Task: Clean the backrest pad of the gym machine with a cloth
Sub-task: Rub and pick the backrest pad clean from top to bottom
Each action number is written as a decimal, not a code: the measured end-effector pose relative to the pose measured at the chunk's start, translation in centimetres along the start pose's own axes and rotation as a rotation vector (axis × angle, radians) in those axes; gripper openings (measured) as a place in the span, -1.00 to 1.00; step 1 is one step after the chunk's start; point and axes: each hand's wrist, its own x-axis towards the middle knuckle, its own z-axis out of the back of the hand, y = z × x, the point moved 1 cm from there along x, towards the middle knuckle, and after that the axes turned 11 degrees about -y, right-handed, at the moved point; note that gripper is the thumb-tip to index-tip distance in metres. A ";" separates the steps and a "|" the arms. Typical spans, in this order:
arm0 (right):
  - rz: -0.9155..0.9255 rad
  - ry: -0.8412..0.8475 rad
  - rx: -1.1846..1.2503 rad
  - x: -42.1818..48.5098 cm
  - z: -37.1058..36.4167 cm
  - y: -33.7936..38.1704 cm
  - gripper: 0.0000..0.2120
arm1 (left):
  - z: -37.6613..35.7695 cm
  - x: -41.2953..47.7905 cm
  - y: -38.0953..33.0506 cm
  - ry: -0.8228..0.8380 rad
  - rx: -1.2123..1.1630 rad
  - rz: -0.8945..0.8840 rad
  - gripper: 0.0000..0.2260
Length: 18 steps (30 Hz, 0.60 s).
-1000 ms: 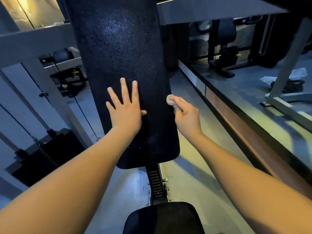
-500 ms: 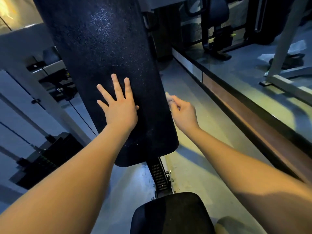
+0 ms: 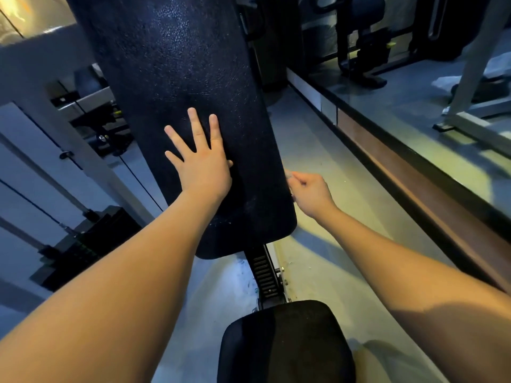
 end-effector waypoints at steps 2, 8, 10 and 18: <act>-0.020 0.010 -0.006 1.3 0.0 0.4 -0.65 | -0.1 -0.1 0.0 0.004 -0.010 -0.004 -0.18; 0.192 -0.045 -0.063 2.1 -0.2 3.4 -0.63 | 0.2 -0.2 0.6 0.004 -0.036 -0.015 -0.19; 0.072 0.024 -0.073 -1.0 0.1 -0.3 -0.64 | 0.1 -0.2 0.6 0.000 -0.042 -0.009 -0.19; -0.194 0.071 0.103 1.2 0.4 3.4 -0.68 | 0.3 -0.4 0.9 -0.007 -0.055 -0.016 -0.21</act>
